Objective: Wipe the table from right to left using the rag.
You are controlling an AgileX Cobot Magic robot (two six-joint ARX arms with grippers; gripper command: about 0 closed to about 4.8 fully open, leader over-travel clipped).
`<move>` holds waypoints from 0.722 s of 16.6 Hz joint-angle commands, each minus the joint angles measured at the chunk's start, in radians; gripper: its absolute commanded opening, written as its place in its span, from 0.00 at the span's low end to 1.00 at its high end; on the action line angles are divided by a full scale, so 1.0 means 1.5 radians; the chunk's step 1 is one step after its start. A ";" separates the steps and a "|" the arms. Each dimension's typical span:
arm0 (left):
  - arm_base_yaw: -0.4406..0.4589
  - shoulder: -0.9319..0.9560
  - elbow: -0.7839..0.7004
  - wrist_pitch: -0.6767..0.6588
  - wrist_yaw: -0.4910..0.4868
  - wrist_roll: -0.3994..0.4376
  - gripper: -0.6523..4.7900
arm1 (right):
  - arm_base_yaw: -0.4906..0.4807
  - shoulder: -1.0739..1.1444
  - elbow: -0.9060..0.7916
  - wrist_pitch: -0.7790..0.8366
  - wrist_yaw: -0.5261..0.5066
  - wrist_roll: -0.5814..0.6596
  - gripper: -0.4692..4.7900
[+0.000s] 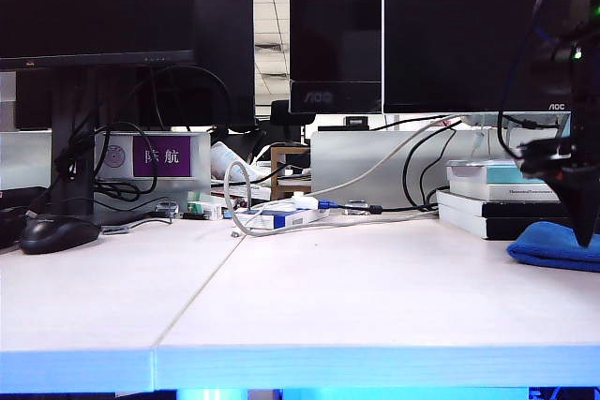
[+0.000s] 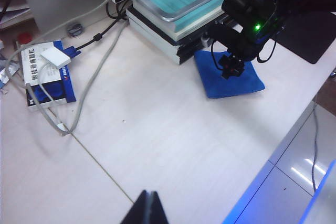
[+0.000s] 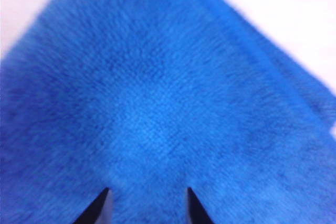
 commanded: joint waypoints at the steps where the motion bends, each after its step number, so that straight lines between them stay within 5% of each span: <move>1: -0.001 -0.002 0.003 0.008 0.005 0.003 0.11 | -0.004 0.013 0.001 0.002 0.001 -0.001 0.44; 5: -0.001 -0.002 0.003 0.008 0.005 0.003 0.11 | -0.004 0.025 0.001 0.001 0.001 -0.001 0.43; 7: -0.001 -0.002 0.003 0.008 0.005 0.003 0.11 | -0.003 0.025 0.001 -0.017 0.001 -0.001 0.08; 12: -0.001 -0.002 0.003 0.008 0.005 0.003 0.11 | -0.003 0.025 0.001 -0.081 0.001 -0.001 0.08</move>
